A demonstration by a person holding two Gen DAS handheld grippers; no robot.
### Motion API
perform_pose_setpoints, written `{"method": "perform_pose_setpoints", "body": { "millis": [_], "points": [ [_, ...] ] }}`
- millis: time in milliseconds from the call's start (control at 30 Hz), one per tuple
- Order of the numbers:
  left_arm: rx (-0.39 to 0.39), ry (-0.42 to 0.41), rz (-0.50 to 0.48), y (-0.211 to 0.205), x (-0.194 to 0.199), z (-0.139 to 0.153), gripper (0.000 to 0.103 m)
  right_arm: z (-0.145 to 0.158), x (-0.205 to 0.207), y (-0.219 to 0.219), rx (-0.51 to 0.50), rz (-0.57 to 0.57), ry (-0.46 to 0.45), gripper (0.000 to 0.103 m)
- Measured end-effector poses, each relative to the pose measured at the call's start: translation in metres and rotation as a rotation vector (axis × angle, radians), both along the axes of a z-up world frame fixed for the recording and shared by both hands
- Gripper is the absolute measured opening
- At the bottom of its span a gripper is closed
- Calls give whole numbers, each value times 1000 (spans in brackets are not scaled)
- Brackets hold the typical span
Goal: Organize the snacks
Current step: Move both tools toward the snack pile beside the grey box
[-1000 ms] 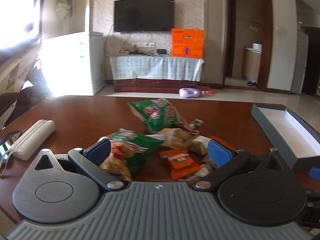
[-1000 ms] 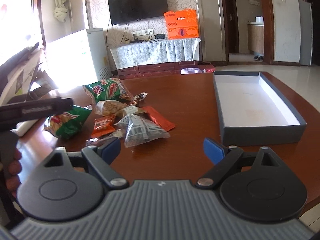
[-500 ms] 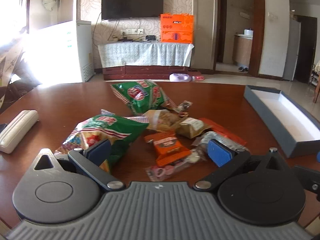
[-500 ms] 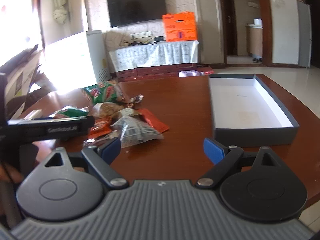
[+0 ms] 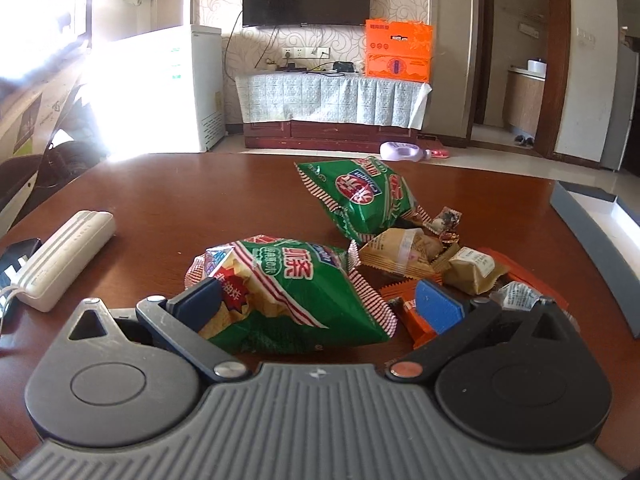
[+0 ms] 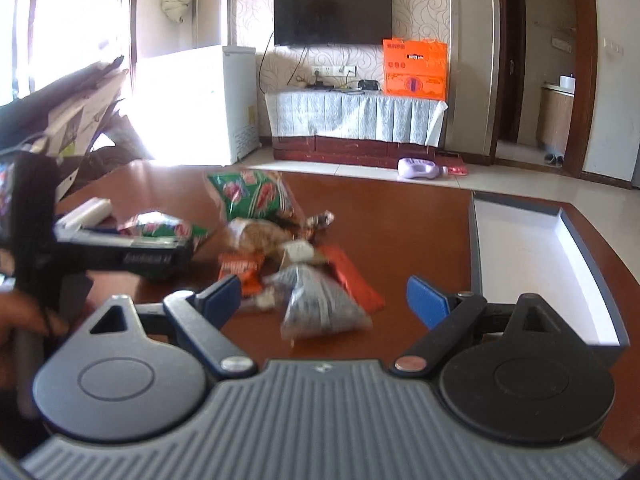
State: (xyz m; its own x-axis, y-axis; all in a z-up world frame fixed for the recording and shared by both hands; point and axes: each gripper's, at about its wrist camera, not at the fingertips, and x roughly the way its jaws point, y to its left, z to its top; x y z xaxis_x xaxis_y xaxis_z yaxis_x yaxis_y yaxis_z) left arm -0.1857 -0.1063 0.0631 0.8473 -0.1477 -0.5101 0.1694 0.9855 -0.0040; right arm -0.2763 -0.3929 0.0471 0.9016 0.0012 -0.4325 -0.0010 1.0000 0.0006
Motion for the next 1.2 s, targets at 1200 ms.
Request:
{"method": "perform_pose_setpoints", "body": {
  "millis": [1200],
  "points": [
    [-30,44,-178,-52,-3,-28,103,-36,14,-14,-2,-19,103,91]
  ]
}}
